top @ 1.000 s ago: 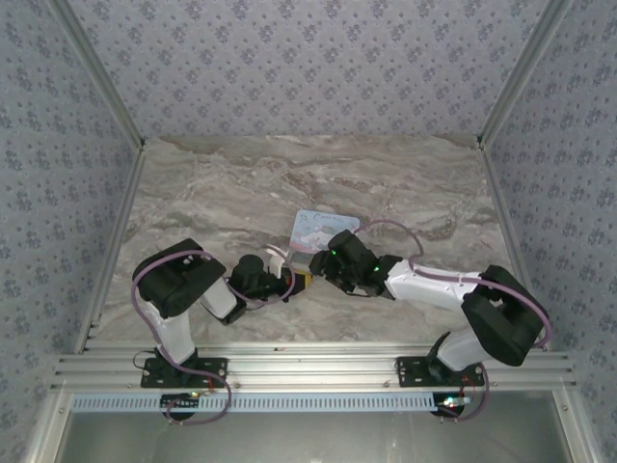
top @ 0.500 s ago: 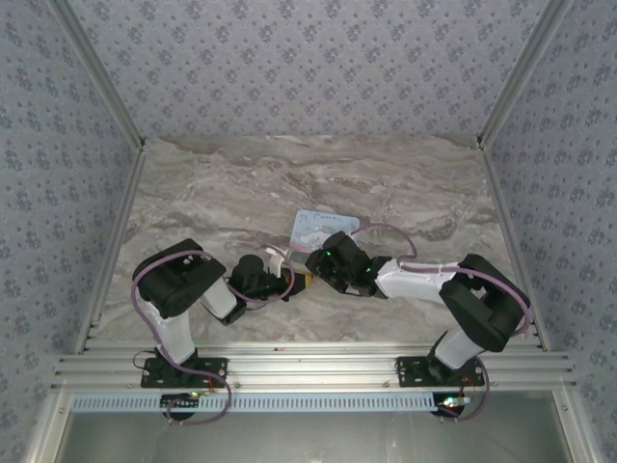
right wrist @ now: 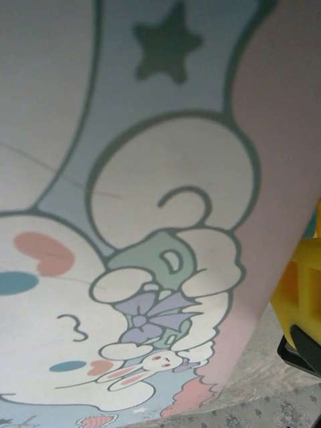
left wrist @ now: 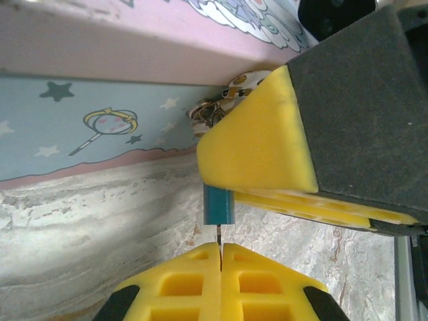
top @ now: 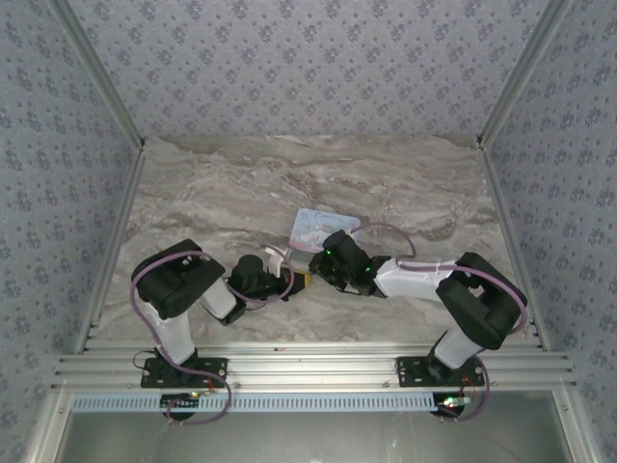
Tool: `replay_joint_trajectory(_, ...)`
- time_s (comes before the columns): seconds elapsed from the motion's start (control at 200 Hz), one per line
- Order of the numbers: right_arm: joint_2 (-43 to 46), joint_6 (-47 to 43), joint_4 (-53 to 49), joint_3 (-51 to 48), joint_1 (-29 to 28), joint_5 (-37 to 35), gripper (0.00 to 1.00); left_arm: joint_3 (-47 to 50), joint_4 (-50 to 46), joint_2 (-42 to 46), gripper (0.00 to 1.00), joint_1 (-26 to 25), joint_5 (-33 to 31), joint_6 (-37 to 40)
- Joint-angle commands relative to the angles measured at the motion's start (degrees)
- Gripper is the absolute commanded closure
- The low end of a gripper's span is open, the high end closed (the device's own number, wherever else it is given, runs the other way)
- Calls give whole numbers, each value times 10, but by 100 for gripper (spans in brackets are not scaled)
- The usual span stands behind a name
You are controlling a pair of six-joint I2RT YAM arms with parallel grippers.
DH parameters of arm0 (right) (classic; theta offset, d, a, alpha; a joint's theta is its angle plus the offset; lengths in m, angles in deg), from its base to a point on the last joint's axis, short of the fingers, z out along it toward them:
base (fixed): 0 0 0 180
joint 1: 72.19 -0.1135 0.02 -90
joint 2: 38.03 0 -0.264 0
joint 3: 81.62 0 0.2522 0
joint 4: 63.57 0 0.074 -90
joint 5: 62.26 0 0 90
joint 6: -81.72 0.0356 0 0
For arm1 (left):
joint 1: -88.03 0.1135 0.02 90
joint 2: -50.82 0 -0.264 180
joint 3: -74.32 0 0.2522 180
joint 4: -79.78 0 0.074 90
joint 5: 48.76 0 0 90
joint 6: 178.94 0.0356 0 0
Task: Unlock a padlock with a key
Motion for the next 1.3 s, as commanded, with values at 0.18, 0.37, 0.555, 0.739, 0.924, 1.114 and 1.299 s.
replay_joint_trajectory(0.18, -21, 39, 26, -13, 0, 34, 100, -2, -70, 72, 95, -19, 13, 40)
replay_joint_trajectory(0.37, -8, 64, 50, -25, 2, 37, 100, -8, -150, 125, 75, -18, 0, 18)
replay_joint_trajectory(0.555, 8, 83, 50, -27, 11, 52, 100, 10, -148, 169, 69, -11, -5, -62)
replay_joint_trajectory(0.739, 29, 89, 28, -25, 12, 43, 100, 15, -136, 173, 69, -3, -3, -147)
replay_joint_trajectory(0.924, 41, 90, 9, -25, 13, 32, 100, 29, -17, 120, 70, 16, 7, -242)
replay_joint_trajectory(1.114, 46, 95, 8, -27, 11, 28, 100, 30, 31, 80, 69, 16, 6, -262)
replay_joint_trajectory(1.299, 53, 94, 4, -29, 13, 23, 100, 36, -6, 95, 68, 16, -14, -233)
